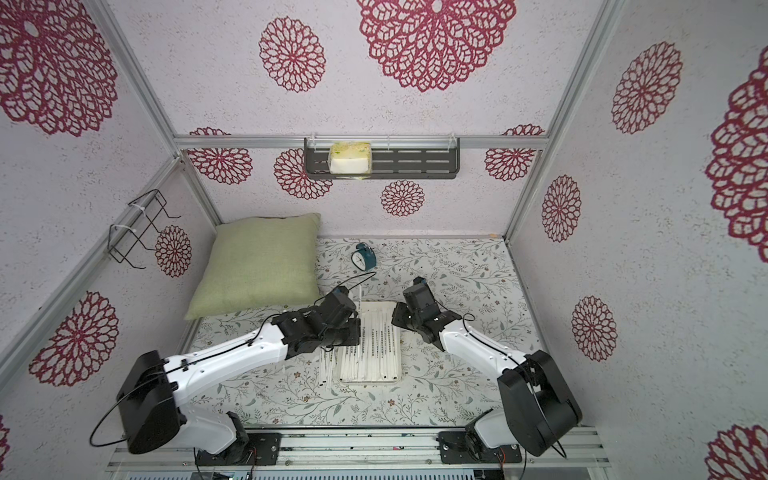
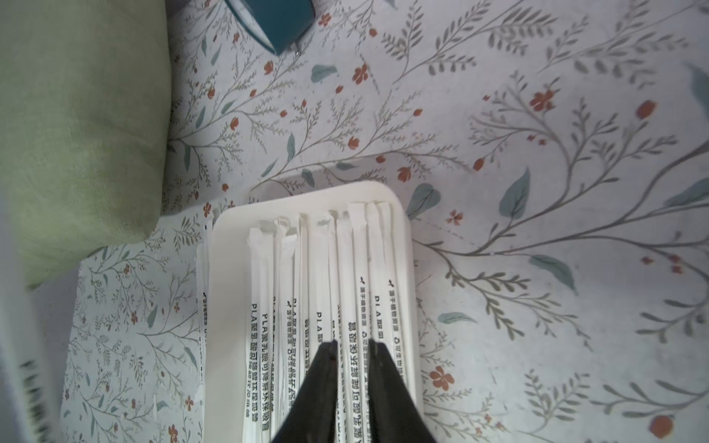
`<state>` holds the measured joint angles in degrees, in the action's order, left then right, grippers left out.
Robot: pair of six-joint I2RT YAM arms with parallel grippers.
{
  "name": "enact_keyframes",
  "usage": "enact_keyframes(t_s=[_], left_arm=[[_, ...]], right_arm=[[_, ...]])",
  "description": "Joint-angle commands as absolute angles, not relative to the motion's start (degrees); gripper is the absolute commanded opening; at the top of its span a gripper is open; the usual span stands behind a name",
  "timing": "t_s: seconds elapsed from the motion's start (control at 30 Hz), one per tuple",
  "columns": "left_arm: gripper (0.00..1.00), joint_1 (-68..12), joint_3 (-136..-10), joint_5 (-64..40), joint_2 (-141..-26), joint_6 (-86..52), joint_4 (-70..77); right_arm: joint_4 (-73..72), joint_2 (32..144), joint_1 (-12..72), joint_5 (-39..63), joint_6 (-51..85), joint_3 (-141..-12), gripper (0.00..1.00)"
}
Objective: Put the straws into the storage box
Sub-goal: Place the straw in the storage box.
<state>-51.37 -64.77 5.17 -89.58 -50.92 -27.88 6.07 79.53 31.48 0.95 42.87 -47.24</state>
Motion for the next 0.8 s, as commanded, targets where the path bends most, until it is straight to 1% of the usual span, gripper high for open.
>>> enact_keyframes(t_s=[0.0, 0.2, 0.43, 0.5, 0.57, 0.67, 0.77], left_arm=[[0.04, -52.24, -67.18, 1.83, -96.61, -53.50, -22.57], [0.04, -54.10, -69.46, 2.58, -104.15, -55.90, -24.87], [0.06, -53.83, -70.75, 3.13, -107.43, -56.17, -27.17], [0.09, -53.87, -71.83, 3.38, -108.43, -56.12, -28.80], [0.15, -53.79, -72.30, 3.85, -108.81, -56.24, -29.82], [0.21, -53.61, -73.13, 4.45, -108.60, -55.67, -31.15], [0.22, -53.38, -74.16, 5.33, -107.57, -55.06, -33.23]], right_arm=[[7.21, 77.28, 30.12, 2.17, 41.17, -46.75, 0.21], [7.41, 75.70, 29.45, 3.04, 40.50, -45.04, 0.21], [6.24, 75.25, 29.20, 4.39, 40.52, -43.55, 0.21], [5.94, 75.16, 29.11, 4.39, 40.60, -43.40, 0.21], [5.54, 75.19, 29.12, 4.42, 40.60, -43.07, 0.21], [4.97, 75.24, 29.02, 4.66, 40.82, -42.72, 0.21], [4.87, 75.38, 29.01, 4.75, 40.77, -42.74, 0.21]])
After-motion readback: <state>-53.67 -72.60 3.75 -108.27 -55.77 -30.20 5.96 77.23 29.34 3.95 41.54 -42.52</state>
